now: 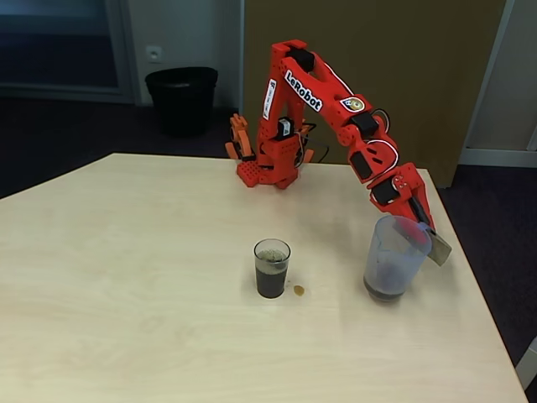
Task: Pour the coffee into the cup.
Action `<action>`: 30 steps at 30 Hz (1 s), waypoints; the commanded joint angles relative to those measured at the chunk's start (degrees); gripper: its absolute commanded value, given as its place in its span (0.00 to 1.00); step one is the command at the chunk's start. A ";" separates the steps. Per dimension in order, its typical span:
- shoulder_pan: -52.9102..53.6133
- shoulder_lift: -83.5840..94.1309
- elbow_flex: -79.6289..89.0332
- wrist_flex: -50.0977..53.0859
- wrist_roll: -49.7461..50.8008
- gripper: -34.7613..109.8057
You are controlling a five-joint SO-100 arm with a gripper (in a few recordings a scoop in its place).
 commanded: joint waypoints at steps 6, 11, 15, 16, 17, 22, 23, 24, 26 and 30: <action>0.35 -4.48 -3.60 -7.65 -3.16 0.24; 0.53 -6.50 -2.99 -11.34 -0.26 0.24; 0.62 -6.59 -1.85 -13.27 0.88 0.26; 0.62 -6.59 -1.58 -13.80 0.88 0.27; 0.62 -6.59 -1.23 -14.15 1.23 0.27; 0.53 -6.59 0.62 -16.61 3.16 0.27; 0.53 -6.59 0.88 -16.87 3.43 0.26; 0.53 -6.59 1.14 -16.96 3.87 0.25; 0.62 -6.59 1.76 -17.40 4.13 0.24; 0.79 -6.77 2.99 -18.90 3.69 0.24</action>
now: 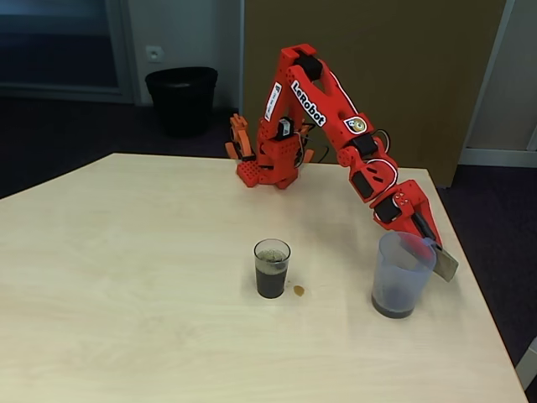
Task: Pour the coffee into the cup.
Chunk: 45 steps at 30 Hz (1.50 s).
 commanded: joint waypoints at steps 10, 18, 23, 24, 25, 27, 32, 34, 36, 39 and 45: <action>-0.09 -1.67 1.05 -5.27 1.49 0.26; -0.44 -2.64 1.32 -6.42 3.96 0.30; -0.53 -2.64 1.93 -6.68 5.54 0.31; -0.53 -2.64 2.11 -6.77 5.80 0.31; -0.53 -2.64 2.37 -6.86 6.24 0.31; -0.53 -2.46 2.90 -7.12 6.94 0.32; -0.35 -1.76 4.66 -7.29 8.17 0.32; -0.26 -1.14 5.45 -7.47 8.35 0.32; -0.09 -0.35 6.33 -7.47 8.26 0.31; 0.00 0.97 7.56 -7.47 8.26 0.31; 0.18 4.04 10.20 -6.94 7.73 0.31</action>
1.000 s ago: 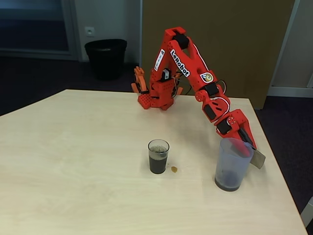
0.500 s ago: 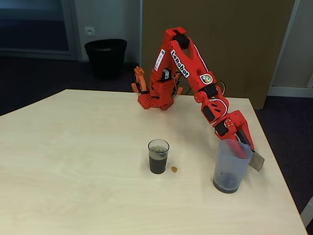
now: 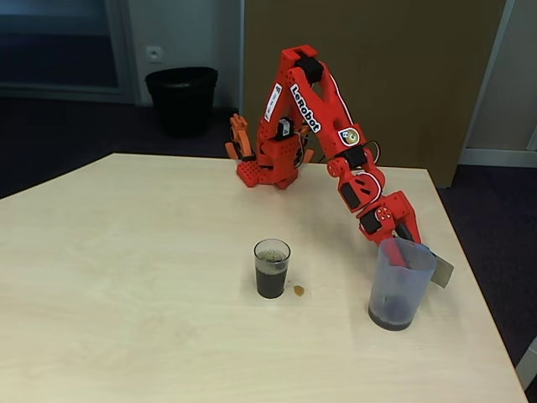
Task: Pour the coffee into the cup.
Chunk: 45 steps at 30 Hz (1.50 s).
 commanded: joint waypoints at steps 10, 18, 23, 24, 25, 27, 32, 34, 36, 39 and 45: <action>0.26 10.63 5.80 0.44 -0.18 0.31; 0.88 16.87 11.87 0.97 -0.62 0.30; 1.49 23.20 16.96 2.29 -1.32 0.30; 1.58 24.79 18.11 2.64 -1.67 0.30; 1.76 26.28 19.25 3.08 -2.02 0.30; 2.20 29.27 21.80 3.69 -2.46 0.30; 3.08 37.44 28.12 5.36 -4.22 0.30; 3.43 40.87 30.76 6.06 -5.10 0.30; 3.96 44.74 33.66 6.86 -6.77 0.29; 5.36 51.33 37.53 9.67 -12.22 0.28; 9.84 63.46 43.15 16.52 -30.23 0.24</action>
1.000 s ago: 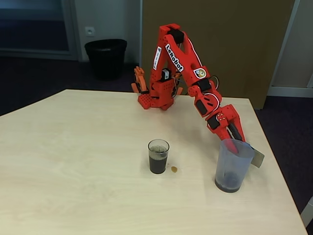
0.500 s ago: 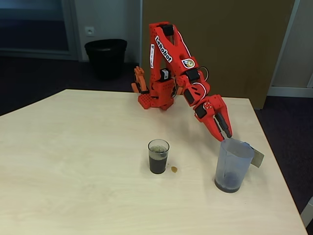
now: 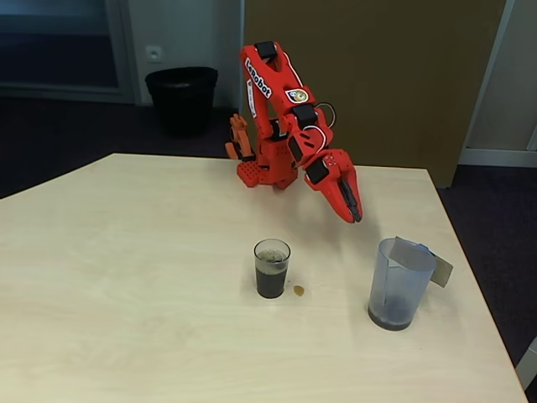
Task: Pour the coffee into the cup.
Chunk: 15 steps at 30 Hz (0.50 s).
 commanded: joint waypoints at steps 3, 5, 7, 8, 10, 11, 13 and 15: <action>3.60 11.51 4.48 6.24 -17.23 0.24; 4.83 14.41 6.50 9.32 -23.38 0.24; 6.42 17.23 8.88 13.01 -28.39 0.24; 7.38 18.98 10.11 14.50 -31.29 0.24; 9.23 22.06 12.48 17.05 -35.68 0.24; 10.02 23.47 13.80 18.28 -37.18 0.24; 11.95 27.25 16.70 20.48 -39.64 0.24; 13.71 31.99 18.28 24.87 -44.03 0.24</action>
